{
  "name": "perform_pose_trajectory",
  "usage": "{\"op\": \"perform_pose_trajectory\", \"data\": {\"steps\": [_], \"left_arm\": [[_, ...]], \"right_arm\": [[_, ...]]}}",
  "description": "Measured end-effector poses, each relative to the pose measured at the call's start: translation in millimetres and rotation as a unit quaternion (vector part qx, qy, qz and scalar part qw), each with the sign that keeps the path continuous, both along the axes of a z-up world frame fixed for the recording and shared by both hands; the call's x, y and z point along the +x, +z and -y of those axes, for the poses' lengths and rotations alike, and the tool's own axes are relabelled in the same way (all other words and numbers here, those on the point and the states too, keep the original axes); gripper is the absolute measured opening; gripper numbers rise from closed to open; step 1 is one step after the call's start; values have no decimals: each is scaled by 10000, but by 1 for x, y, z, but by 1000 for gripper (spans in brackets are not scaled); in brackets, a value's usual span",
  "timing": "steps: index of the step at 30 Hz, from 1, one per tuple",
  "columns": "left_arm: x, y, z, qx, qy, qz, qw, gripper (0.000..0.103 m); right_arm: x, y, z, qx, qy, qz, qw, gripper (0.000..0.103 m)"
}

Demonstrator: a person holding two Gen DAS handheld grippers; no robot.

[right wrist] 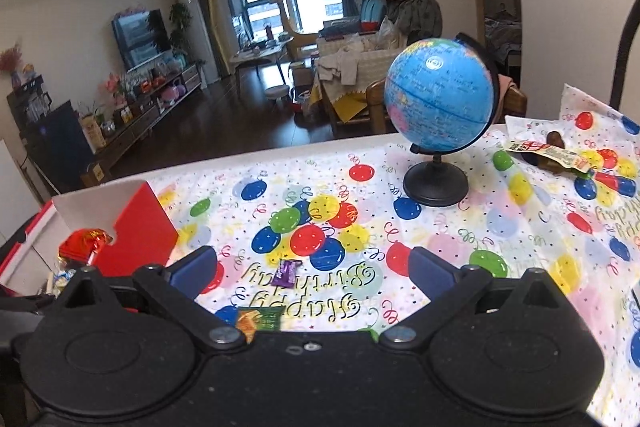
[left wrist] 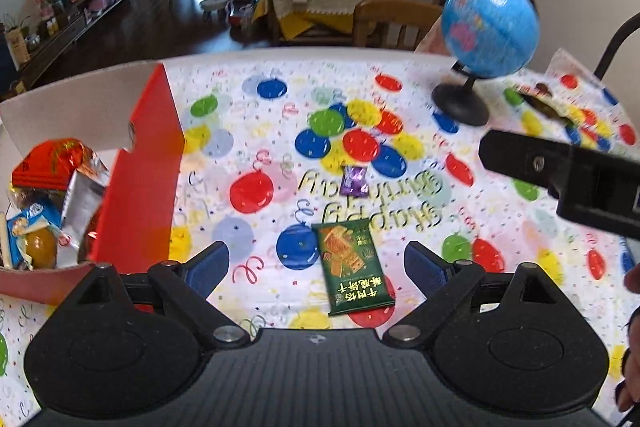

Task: Organize snacks
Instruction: 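Withdraw both tools from the box toward the green packet and purple candy, then grasp the green cracker packet with the left tool while the right tool grasps the purple candy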

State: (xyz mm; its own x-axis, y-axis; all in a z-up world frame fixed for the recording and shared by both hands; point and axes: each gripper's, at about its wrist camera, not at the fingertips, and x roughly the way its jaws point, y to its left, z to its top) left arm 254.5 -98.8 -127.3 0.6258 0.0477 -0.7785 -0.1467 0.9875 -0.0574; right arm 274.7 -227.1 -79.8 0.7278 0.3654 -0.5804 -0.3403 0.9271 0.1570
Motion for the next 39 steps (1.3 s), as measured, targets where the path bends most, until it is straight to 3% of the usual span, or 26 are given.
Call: {"op": "perform_pose_trajectory", "data": {"steps": [12, 21, 26, 28, 33, 39], "left_arm": [[32, -42, 16, 52, 308, -579, 9978, 95], [44, -59, 27, 403, 501, -630, 9959, 94], [46, -61, 34, 486, 378, -577, 9964, 76], [47, -62, 37, 411, 265, -600, 9970, 63], [48, -65, 35, 260, 209, -631, 9974, 46], [47, -63, 25, 240, 362, -639, 9970, 43]], "right_arm": [[44, -29, -10, -336, 501, -494, 9970, 89], [65, -46, -15, -393, 624, -696, 9948, 81], [69, -52, -17, -356, 663, -768, 9942, 79], [71, -53, -18, -352, 679, -781, 9940, 79], [76, -56, -23, -362, 732, -821, 9933, 76], [82, -63, -33, -339, 838, -901, 9918, 74]]}}
